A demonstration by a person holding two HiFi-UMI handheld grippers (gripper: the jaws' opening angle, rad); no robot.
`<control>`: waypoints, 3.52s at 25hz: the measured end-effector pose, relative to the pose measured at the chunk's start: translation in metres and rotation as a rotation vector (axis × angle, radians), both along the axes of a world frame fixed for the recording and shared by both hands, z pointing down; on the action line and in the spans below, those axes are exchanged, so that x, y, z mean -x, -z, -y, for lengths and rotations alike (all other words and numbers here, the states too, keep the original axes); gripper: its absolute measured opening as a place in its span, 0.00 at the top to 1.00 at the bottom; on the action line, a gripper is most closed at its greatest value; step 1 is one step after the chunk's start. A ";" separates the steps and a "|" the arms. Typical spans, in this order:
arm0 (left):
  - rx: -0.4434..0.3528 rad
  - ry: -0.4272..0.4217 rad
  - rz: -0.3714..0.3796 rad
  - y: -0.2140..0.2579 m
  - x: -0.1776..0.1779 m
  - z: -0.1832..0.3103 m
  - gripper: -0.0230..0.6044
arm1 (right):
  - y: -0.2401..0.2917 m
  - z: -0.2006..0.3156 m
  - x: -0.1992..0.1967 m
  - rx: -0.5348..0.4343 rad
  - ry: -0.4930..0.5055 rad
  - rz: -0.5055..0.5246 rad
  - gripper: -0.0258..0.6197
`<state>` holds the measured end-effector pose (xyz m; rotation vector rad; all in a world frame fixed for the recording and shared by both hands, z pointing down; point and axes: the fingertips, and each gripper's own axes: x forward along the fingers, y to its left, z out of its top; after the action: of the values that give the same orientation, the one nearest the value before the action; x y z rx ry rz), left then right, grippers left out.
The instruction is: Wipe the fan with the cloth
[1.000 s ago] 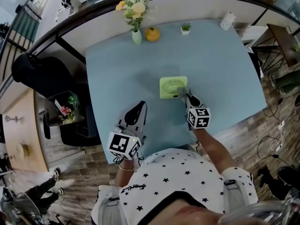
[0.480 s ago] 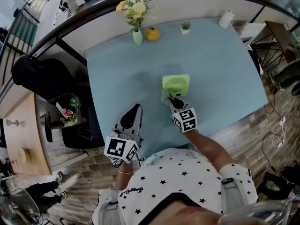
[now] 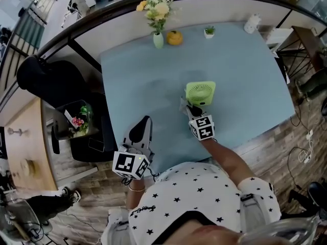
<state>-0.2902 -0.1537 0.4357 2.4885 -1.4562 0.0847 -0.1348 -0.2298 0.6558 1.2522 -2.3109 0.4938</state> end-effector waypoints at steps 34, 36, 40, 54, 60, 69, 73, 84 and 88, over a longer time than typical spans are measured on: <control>0.009 0.000 0.053 0.004 -0.074 0.012 0.92 | -0.012 0.009 -0.117 0.024 -0.093 -0.018 0.93; 0.007 -0.001 0.055 0.006 -0.079 0.013 0.92 | -0.012 0.009 -0.124 0.028 -0.102 -0.017 0.93; 0.001 0.000 0.056 0.008 -0.088 0.013 0.92 | -0.013 0.009 -0.134 0.027 -0.113 -0.012 0.93; -0.003 0.002 0.073 0.011 -0.107 0.016 0.92 | 0.069 0.003 -0.135 -0.088 -0.065 0.251 0.93; -0.007 -0.006 0.076 0.012 -0.114 0.019 0.92 | 0.141 0.008 -0.126 -0.251 0.001 0.269 0.94; -0.019 0.010 0.065 0.015 -0.110 0.018 0.92 | 0.203 -0.007 -0.095 -0.375 0.135 0.297 0.94; -0.017 0.017 0.067 0.015 -0.110 0.018 0.92 | 0.206 -0.008 -0.094 -0.356 0.127 0.346 0.94; -0.016 0.007 0.070 0.015 -0.114 0.019 0.92 | 0.210 -0.013 -0.089 -0.373 0.167 0.316 0.94; -0.018 0.005 0.072 0.017 -0.116 0.018 0.92 | 0.212 -0.015 -0.090 -0.373 0.167 0.322 0.94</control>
<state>-0.1745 -0.1714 0.4191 2.5207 -1.4979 0.1624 -0.0453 -0.2153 0.4438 1.1938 -2.8521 0.2228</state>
